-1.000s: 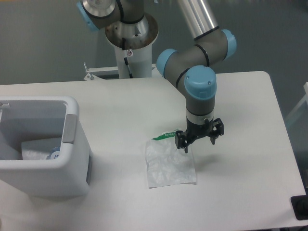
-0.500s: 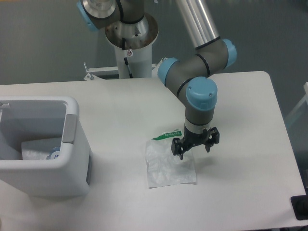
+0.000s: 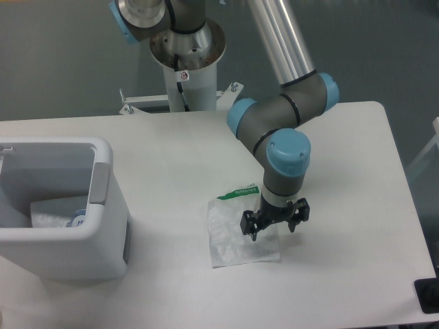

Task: Place the trash in the trash can
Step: 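Lower the gripper onto the bag and pinch it closed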

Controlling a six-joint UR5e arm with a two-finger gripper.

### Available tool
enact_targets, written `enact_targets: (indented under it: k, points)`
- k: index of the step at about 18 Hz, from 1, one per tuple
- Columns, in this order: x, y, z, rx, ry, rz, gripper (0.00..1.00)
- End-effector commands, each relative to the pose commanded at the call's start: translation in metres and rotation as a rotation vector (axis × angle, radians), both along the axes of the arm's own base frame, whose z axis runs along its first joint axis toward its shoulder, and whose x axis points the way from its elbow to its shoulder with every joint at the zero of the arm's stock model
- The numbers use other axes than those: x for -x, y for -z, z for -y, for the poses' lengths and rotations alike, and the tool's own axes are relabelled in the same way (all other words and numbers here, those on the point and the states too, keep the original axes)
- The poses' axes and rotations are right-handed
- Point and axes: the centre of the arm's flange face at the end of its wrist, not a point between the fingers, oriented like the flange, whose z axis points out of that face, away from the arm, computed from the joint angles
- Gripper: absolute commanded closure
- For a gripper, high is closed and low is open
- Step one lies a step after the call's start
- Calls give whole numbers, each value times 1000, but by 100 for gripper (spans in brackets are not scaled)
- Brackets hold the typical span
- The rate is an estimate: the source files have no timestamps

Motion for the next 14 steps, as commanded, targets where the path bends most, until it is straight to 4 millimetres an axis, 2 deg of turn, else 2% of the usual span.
enact_targets:
  k: [11,14]
  points:
    - [-12,12,-3,10,14,21,1]
    - [-14,13,-5,15,17,20,6]
